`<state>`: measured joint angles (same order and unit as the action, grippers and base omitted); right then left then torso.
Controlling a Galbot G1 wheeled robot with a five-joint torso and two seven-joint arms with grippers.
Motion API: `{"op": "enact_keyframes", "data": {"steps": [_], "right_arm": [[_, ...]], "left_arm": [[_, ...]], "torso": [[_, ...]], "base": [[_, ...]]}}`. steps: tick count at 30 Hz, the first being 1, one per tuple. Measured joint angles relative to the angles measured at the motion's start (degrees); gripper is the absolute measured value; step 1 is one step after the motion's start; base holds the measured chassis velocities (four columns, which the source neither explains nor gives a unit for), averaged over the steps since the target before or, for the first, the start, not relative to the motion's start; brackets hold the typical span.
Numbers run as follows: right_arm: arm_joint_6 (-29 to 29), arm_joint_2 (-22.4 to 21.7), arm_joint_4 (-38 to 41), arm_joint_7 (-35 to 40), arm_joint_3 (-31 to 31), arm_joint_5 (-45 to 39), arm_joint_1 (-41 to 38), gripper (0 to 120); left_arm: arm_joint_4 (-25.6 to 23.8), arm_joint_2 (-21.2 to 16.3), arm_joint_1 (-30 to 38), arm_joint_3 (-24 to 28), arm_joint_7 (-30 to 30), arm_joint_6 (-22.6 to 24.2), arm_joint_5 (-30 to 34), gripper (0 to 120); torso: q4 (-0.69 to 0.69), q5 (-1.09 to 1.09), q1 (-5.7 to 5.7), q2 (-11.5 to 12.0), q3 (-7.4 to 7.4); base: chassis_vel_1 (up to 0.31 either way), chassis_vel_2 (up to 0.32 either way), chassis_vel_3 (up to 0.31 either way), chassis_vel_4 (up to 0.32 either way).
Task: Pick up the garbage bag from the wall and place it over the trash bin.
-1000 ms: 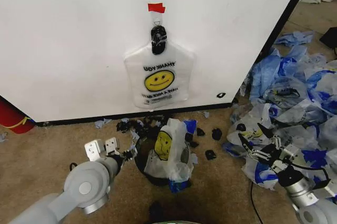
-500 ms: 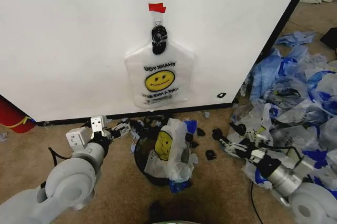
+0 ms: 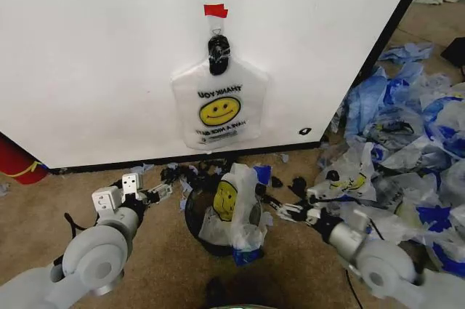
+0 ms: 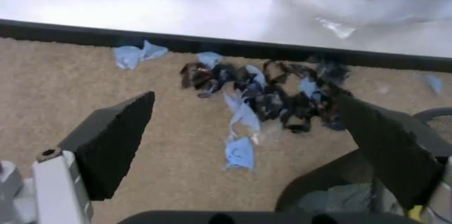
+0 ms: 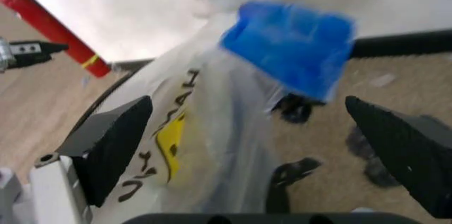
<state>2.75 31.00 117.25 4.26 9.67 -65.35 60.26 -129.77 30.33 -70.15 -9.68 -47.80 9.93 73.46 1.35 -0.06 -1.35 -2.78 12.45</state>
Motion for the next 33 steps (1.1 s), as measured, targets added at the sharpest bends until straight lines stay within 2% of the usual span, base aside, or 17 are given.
{"op": "enact_keyframes", "data": {"steps": [7,16,23,27,33], "right_arm": [[-3.32,1.08,0.91,5.98,6.38,0.79,-5.78,100],[-3.48,-0.37,0.93,5.96,5.03,2.62,-4.34,100],[-3.48,0.62,0.11,5.75,6.02,3.11,-4.81,100],[-5.69,2.43,-1.15,8.85,10.74,3.2,-11.04,100],[-9.11,3.88,-1.44,13.54,15.13,2.85,-16.35,100]], "left_arm": [[-0.05,0.67,-3.46,-2.08,0.04,-0.47,-1.65,100],[0.48,1.72,-4.33,-1.71,0.62,-0.91,-3.11,100],[0.59,2.08,-4.46,-1.47,0.9,-1.01,-3.54,100],[0.69,2.74,-5.86,-1.62,1.31,-1.52,-5.26,100],[0.33,3.12,-7.38,-2.46,1.53,-2.0,-6.36,100]], "torso": [[0.0,0.0,0.0,0.0,0.0],[0.03,0.0,0.0,0.0,0.0],[0.02,0.01,0.0,0.0,0.0],[0.0,0.0,0.0,0.0,0.0],[0.0,0.0,0.0,0.0,0.0]], "base": [[0.0,0.0,0.0,0.0],[0.0,0.0,0.0,0.0],[0.0,0.0,0.0,0.0],[0.0,0.0,0.0,0.0],[0.0,0.0,0.0,0.0]]}}
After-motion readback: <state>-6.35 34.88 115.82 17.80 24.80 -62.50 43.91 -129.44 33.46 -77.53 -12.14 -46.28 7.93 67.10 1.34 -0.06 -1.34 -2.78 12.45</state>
